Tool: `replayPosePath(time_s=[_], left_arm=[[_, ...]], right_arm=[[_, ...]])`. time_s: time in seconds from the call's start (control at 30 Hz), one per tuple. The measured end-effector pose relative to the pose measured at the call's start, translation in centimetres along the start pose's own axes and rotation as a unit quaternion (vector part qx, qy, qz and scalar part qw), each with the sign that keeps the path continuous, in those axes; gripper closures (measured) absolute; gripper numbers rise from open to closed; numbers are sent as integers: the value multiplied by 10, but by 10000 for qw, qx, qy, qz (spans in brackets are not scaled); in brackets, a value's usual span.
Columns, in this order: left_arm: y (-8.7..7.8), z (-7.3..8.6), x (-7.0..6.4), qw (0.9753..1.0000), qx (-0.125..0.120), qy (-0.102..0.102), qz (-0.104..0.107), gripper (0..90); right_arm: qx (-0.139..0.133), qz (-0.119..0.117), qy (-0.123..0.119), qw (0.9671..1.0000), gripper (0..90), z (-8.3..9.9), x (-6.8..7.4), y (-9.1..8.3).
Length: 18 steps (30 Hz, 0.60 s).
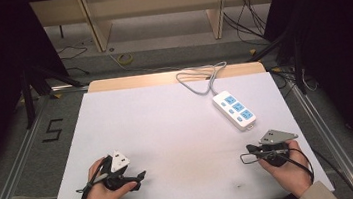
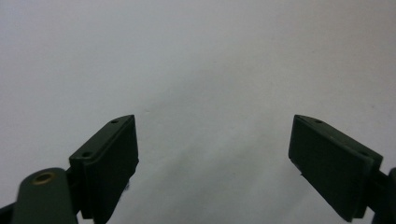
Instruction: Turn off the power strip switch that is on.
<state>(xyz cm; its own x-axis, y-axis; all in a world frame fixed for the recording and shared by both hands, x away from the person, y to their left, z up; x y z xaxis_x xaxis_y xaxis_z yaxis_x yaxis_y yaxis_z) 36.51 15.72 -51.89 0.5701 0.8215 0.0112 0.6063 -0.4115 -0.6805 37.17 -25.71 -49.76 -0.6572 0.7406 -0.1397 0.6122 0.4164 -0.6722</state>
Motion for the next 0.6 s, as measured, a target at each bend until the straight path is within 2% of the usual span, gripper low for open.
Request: replayPosePath(time_s=[0.27, 0.6], left_arm=[[0, -1, -1, 10000, -26, -4, -18, 156], [0, -1, -2, 10000, 20, 83, -43, 156]], right_arm=[[85, 8, 31, 10000, 900, -4, -4, 2], [252, -79, 37, 9996, 900, -8, -7, 3]])
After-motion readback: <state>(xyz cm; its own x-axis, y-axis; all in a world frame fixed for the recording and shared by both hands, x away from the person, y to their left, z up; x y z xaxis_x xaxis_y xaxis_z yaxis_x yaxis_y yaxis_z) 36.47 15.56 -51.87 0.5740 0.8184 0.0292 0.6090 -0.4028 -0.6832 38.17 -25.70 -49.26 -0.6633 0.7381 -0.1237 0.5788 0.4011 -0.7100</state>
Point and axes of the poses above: each handheld gripper's, and its own axes: y roughly forward along the jaws, z roughly out of its underside, x roughly to its left, the point moved 6 cm from there along y, roughly forward along the jaws, and after that the axes turned 5 degrees about -y, right-handed, at the moved point
